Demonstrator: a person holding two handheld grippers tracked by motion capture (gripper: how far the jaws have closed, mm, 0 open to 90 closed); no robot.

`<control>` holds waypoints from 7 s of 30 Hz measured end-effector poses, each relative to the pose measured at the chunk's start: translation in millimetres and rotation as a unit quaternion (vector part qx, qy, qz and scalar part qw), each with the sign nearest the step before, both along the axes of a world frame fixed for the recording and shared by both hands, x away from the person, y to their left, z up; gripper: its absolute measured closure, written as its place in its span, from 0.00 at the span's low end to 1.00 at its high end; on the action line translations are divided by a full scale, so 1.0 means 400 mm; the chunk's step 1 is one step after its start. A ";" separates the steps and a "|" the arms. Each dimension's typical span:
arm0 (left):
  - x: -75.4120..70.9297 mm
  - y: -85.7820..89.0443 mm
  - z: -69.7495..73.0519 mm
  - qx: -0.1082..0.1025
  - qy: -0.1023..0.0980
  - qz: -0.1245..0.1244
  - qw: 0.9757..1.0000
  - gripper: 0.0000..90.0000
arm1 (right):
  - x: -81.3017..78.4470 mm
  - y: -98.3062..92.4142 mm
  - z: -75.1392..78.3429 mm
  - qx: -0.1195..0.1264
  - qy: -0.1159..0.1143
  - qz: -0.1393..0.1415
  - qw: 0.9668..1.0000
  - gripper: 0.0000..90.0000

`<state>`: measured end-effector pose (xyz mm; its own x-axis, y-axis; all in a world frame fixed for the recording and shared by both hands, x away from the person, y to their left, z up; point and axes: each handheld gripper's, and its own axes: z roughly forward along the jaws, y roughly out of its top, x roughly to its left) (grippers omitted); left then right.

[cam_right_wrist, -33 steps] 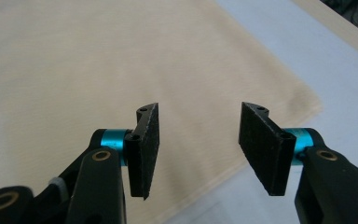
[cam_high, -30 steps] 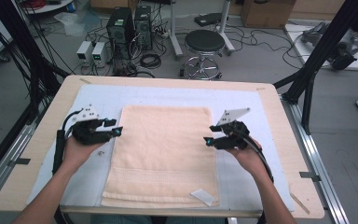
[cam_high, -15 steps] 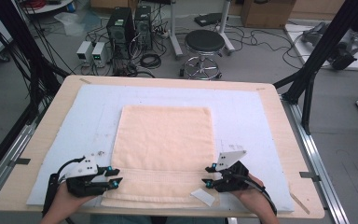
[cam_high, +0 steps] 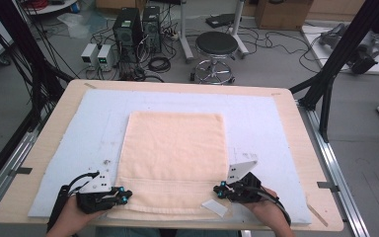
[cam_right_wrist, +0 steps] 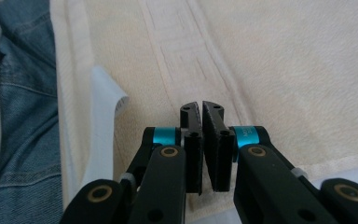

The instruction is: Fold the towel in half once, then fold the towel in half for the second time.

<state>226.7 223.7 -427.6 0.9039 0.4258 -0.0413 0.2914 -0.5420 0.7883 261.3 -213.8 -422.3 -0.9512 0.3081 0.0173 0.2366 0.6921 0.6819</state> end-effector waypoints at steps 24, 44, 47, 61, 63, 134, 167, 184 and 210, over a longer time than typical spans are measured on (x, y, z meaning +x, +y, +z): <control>-0.053 -0.003 -0.023 0.034 0.027 -0.042 0.998 0.78 | -0.041 0.015 -0.019 -0.004 0.025 0.035 0.999 0.75; -0.085 0.000 0.026 0.005 0.001 -0.039 0.999 0.96 | -0.086 -0.025 0.051 0.044 0.010 0.047 0.998 0.96; -0.084 -0.009 0.002 0.021 0.015 -0.049 0.998 0.95 | -0.089 -0.023 0.020 0.031 0.028 0.049 0.998 0.96; -0.011 0.026 0.038 -0.029 0.000 0.016 0.999 0.68 | -0.030 -0.033 0.022 0.057 0.024 -0.017 0.998 0.61; 0.006 0.028 0.042 -0.034 0.000 0.024 0.999 0.63 | -0.008 -0.036 0.023 0.058 0.019 -0.035 0.997 0.58; 0.563 0.043 0.080 -0.032 0.027 0.220 0.975 0.34 | 0.525 -0.039 0.071 0.032 -0.010 -0.199 0.979 0.24; 0.570 0.016 -0.011 -0.060 0.085 0.241 0.965 0.91 | 0.517 -0.030 -0.001 0.033 0.033 -0.189 0.981 0.93; 0.420 0.053 0.151 -0.095 -0.014 0.179 0.979 0.91 | 0.370 -0.053 0.178 0.103 -0.025 -0.128 0.986 0.93; 0.027 0.113 0.027 -0.062 -0.025 0.092 0.994 0.82 | 0.000 -0.093 0.050 0.085 -0.034 -0.072 0.993 0.84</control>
